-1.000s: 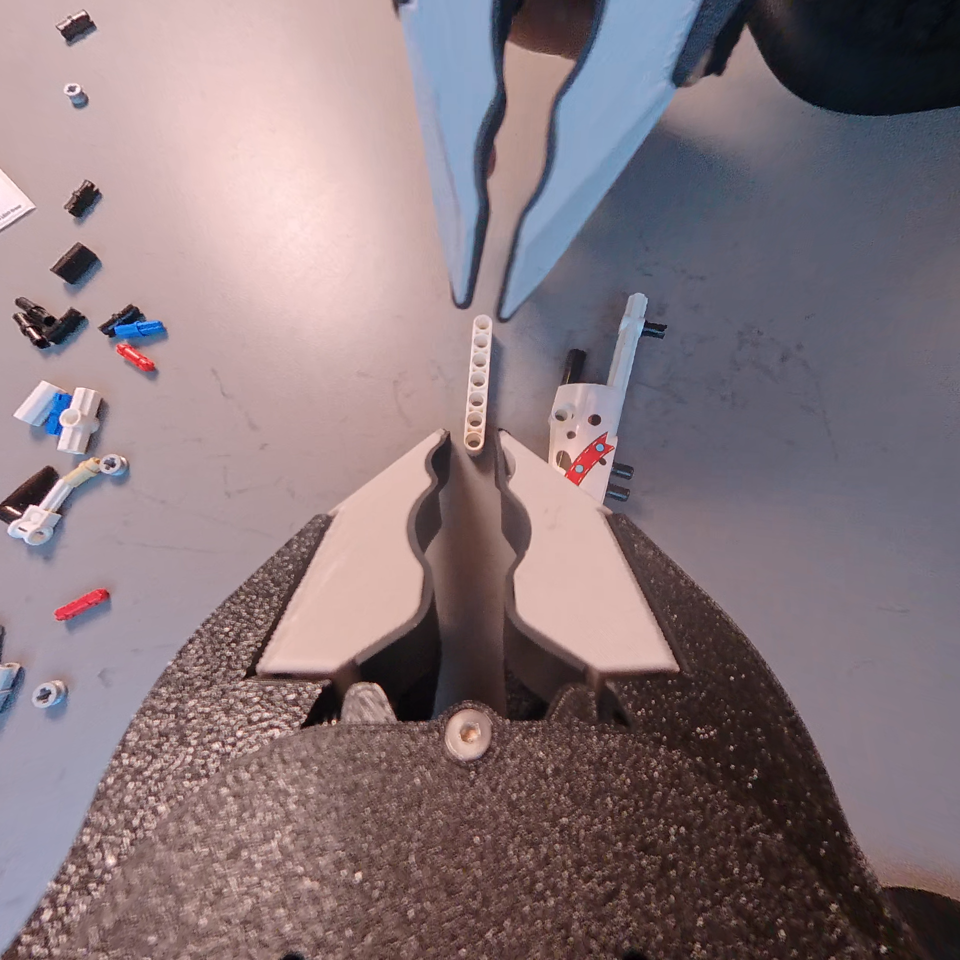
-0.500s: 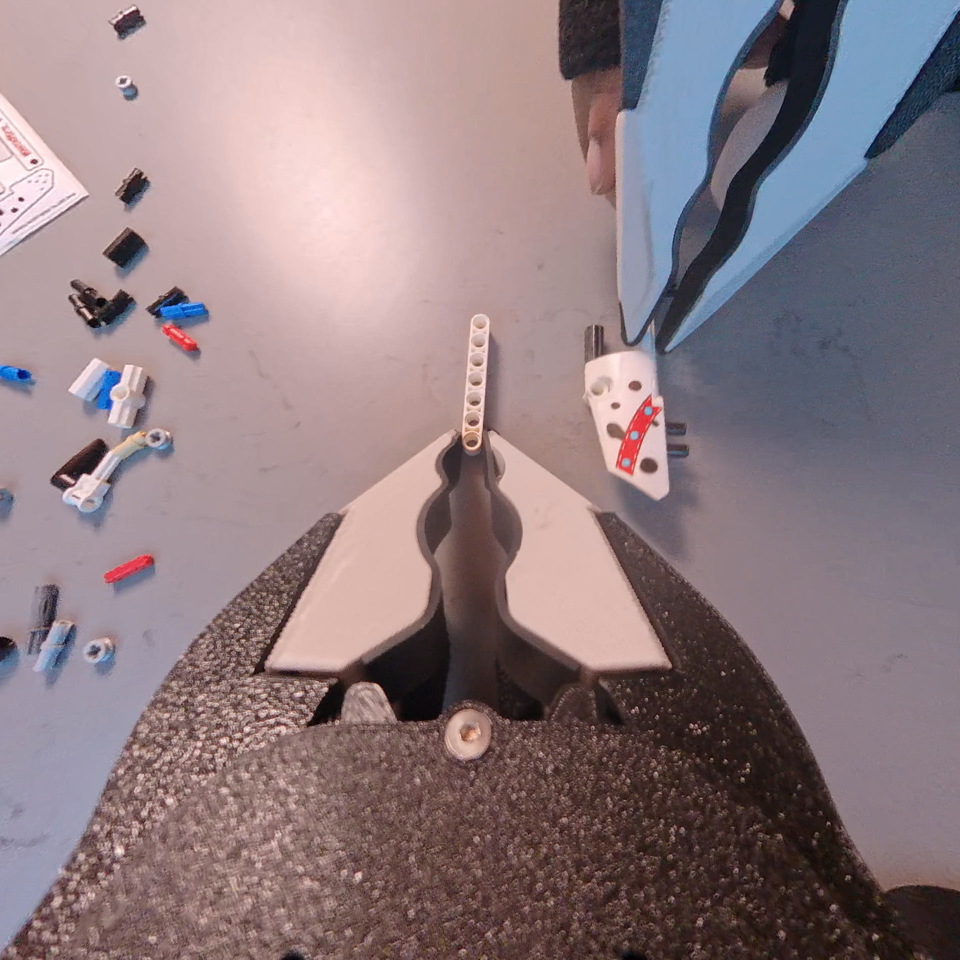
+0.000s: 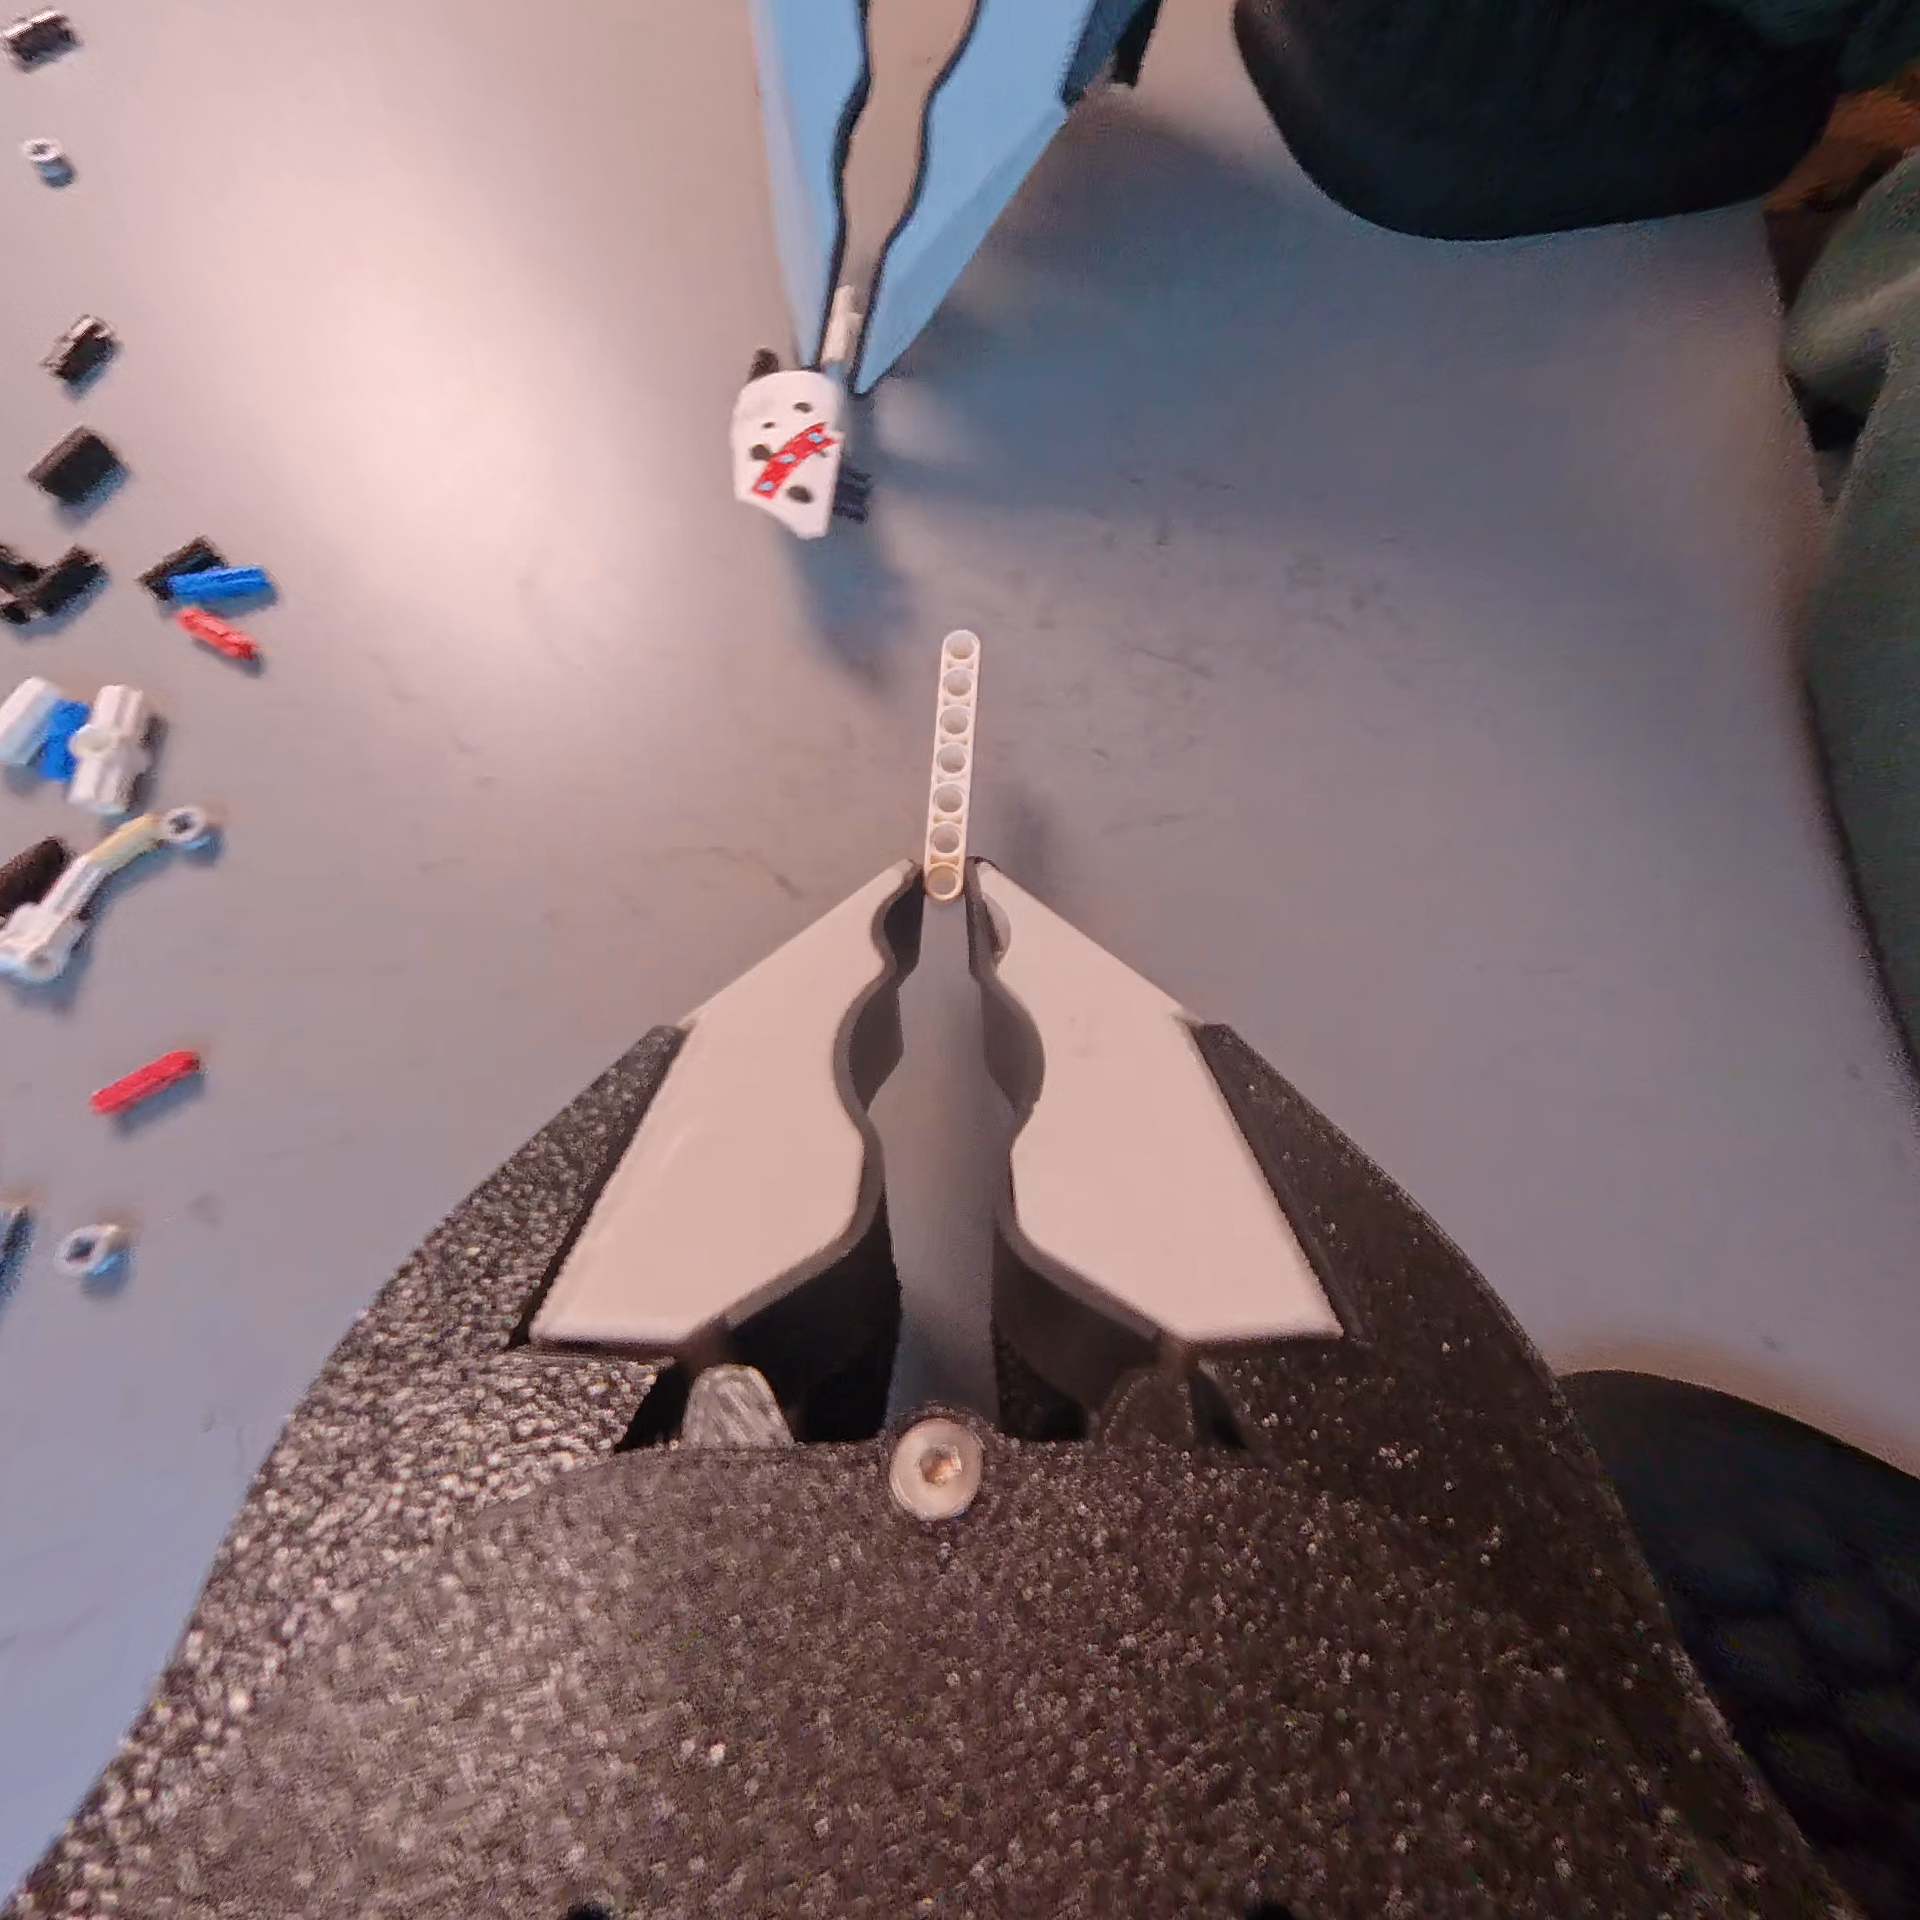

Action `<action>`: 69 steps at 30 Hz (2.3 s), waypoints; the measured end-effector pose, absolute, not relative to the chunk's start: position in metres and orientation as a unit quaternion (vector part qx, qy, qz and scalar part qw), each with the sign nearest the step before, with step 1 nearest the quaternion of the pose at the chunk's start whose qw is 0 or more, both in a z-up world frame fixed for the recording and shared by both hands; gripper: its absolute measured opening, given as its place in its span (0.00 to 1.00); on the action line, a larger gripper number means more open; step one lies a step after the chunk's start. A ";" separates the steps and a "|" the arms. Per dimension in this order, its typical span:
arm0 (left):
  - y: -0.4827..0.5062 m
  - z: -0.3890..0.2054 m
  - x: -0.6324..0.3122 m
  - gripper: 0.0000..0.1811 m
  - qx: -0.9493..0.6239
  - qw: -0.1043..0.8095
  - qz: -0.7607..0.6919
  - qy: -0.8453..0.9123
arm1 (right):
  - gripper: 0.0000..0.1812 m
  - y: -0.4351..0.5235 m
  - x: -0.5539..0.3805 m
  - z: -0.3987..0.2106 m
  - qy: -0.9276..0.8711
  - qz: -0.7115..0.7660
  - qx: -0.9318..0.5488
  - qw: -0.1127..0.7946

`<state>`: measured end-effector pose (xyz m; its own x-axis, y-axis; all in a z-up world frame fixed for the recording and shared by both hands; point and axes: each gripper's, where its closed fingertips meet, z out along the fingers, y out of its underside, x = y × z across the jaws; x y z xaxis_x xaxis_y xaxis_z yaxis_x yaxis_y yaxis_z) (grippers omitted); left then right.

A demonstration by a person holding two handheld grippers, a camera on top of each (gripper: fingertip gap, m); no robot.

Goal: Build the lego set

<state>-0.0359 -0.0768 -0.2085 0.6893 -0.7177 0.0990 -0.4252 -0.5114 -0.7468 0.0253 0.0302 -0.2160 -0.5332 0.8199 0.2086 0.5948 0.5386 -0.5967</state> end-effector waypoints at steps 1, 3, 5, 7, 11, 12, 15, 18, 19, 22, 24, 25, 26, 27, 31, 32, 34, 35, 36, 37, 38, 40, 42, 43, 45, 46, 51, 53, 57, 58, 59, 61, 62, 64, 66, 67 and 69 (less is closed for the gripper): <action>-0.079 -0.210 -0.028 0.04 -0.841 0.355 -0.210 0.350 | 0.03 0.028 0.024 -0.216 -0.844 0.238 -0.415 0.242; -0.081 -0.215 -0.011 0.04 -0.834 0.343 -0.215 0.375 | 0.03 0.022 0.021 -0.216 -0.847 0.244 -0.404 0.245; -0.081 -0.223 0.004 0.04 -0.831 0.331 -0.209 0.395 | 0.03 0.017 0.018 -0.216 -0.847 0.250 -0.398 0.246; -0.077 -0.224 0.016 0.04 -0.826 0.336 -0.201 0.406 | 0.03 0.011 0.017 -0.216 -0.847 0.259 -0.392 0.247; -0.073 -0.226 0.031 0.04 -0.820 0.338 -0.190 0.422 | 0.03 0.002 0.016 -0.216 -0.846 0.274 -0.384 0.248; -0.072 -0.226 0.033 0.04 -0.819 0.342 -0.186 0.423 | 0.03 0.001 0.016 -0.216 -0.846 0.277 -0.383 0.248; -0.070 -0.227 0.034 0.04 -0.819 0.344 -0.184 0.421 | 0.03 -0.001 0.015 -0.215 -0.842 0.285 -0.381 0.253; -0.070 -0.226 0.034 0.04 -0.819 0.346 -0.185 0.420 | 0.05 -0.002 0.016 -0.208 -0.835 0.297 -0.379 0.265; -0.070 -0.226 0.034 0.04 -0.818 0.347 -0.182 0.421 | 0.06 -0.003 0.017 -0.203 -0.831 0.305 -0.379 0.270; -0.071 -0.225 0.033 0.10 -0.818 0.349 -0.184 0.417 | 0.08 0.000 0.016 -0.185 -0.813 0.326 -0.380 0.298; -0.070 -0.215 0.032 0.15 -0.812 0.369 -0.211 0.400 | 0.10 0.005 0.014 -0.174 -0.797 0.334 -0.385 0.324; -0.067 -0.205 0.029 0.16 -0.807 0.389 -0.226 0.381 | 0.12 0.007 0.012 -0.169 -0.788 0.339 -0.389 0.336; -0.061 -0.195 0.022 0.17 -0.803 0.415 -0.234 0.357 | 0.13 0.011 0.010 -0.164 -0.777 0.344 -0.395 0.350; -0.054 -0.184 0.012 0.18 -0.800 0.443 -0.235 0.329 | 0.13 0.018 0.008 -0.158 -0.762 0.349 -0.404 0.367; -0.023 -0.159 -0.046 0.23 -0.797 0.538 -0.192 0.198 | 0.14 0.062 -0.010 -0.139 -0.677 0.369 -0.470 0.430; -0.018 -0.157 -0.060 0.24 -0.797 0.552 -0.174 0.172 | 0.14 0.078 -0.018 -0.140 -0.662 0.359 -0.490 0.438; -0.012 -0.153 -0.078 0.25 -0.795 0.572 -0.147 0.141 | 0.18 0.112 -0.037 -0.150 -0.653 0.316 -0.532 0.438; -0.010 -0.151 -0.084 0.26 -0.792 0.580 -0.138 0.130 | 0.20 0.128 -0.049 -0.155 -0.651 0.297 -0.549 0.433; -0.009 -0.150 -0.088 0.26 -0.791 0.585 -0.131 0.123 | 0.25 0.142 -0.062 -0.160 -0.650 0.286 -0.567 0.417; -0.008 -0.150 -0.090 0.26 -0.791 0.587 -0.127 0.120 | 0.31 0.157 -0.077 -0.167 -0.649 0.273 -0.590 0.395; -0.009 -0.150 -0.091 0.26 -0.791 0.588 -0.124 0.119 | 0.36 0.170 -0.092 -0.175 -0.649 0.262 -0.611 0.369; -0.010 -0.150 -0.090 0.26 -0.790 0.590 -0.114 0.122 | 0.45 0.193 -0.120 -0.191 -0.650 0.238 -0.646 0.321; -0.011 -0.151 -0.089 0.26 -0.791 0.589 -0.103 0.129 | 0.47 0.201 -0.138 -0.209 -0.668 0.215 -0.661 0.265; -0.011 -0.152 -0.088 0.26 -0.792 0.587 -0.101 0.132 | 0.45 0.202 -0.141 -0.219 -0.679 0.196 -0.665 0.239; -0.011 -0.154 -0.086 0.25 -0.796 0.581 -0.102 0.140 | 0.23 0.197 -0.146 -0.225 -0.703 0.196 -0.648 0.218; -0.010 -0.156 -0.084 0.25 -0.797 0.577 -0.104 0.143 | 0.13 0.190 -0.146 -0.225 -0.712 0.208 -0.638 0.205; -0.011 -0.158 -0.081 0.24 -0.801 0.569 -0.111 0.153 | 0.00 0.198 -0.132 -0.223 -0.729 0.192 -0.614 0.235; -0.011 -0.158 -0.080 0.24 -0.801 0.568 -0.113 0.154 | 0.00 0.196 -0.124 -0.214 -0.734 0.201 -0.594 0.262; -0.008 -0.163 -0.080 0.23 -0.809 0.557 -0.114 0.152 | 0.30 0.194 -0.121 -0.205 -0.719 0.215 -0.605 0.268; -0.007 -0.164 -0.080 0.23 -0.811 0.554 -0.113 0.153 | 0.38 0.198 -0.124 -0.208 -0.713 0.208 -0.616 0.263; -0.007 -0.164 -0.079 0.23 -0.811 0.553 -0.111 0.155 | 0.42 0.203 -0.128 -0.213 -0.708 0.200 -0.626 0.260; -0.008 -0.164 -0.079 0.23 -0.810 0.555 -0.105 0.159 | 0.44 0.209 -0.134 -0.225 -0.694 0.204 -0.653 0.225; -0.009 -0.164 -0.079 0.23 -0.810 0.555 -0.102 0.160 | 0.41 0.212 -0.138 -0.226 -0.671 0.221 -0.677 0.207; -0.011 -0.165 -0.079 0.23 -0.812 0.553 -0.098 0.161 | 0.23 0.226 -0.141 -0.225 -0.656 0.213 -0.690 0.218; -0.011 -0.166 -0.079 0.22 -0.813 0.552 -0.096 0.160 | 0.18 0.230 -0.140 -0.225 -0.652 0.213 -0.695 0.215; -0.011 -0.167 -0.079 0.22 -0.814 0.550 -0.097 0.159 | 0.14 0.233 -0.138 -0.224 -0.650 0.209 -0.697 0.216; -0.010 -0.169 -0.079 0.22 -0.819 0.543 -0.100 0.158 | 0.07 0.234 -0.133 -0.224 -0.652 0.203 -0.694 0.228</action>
<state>-0.0792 -0.0101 -0.1689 0.9302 -0.3669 -0.0079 -0.1497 -0.3599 -0.9209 -0.1332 0.2343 -0.2242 0.0673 0.9976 0.0149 0.8120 -0.0461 -0.5818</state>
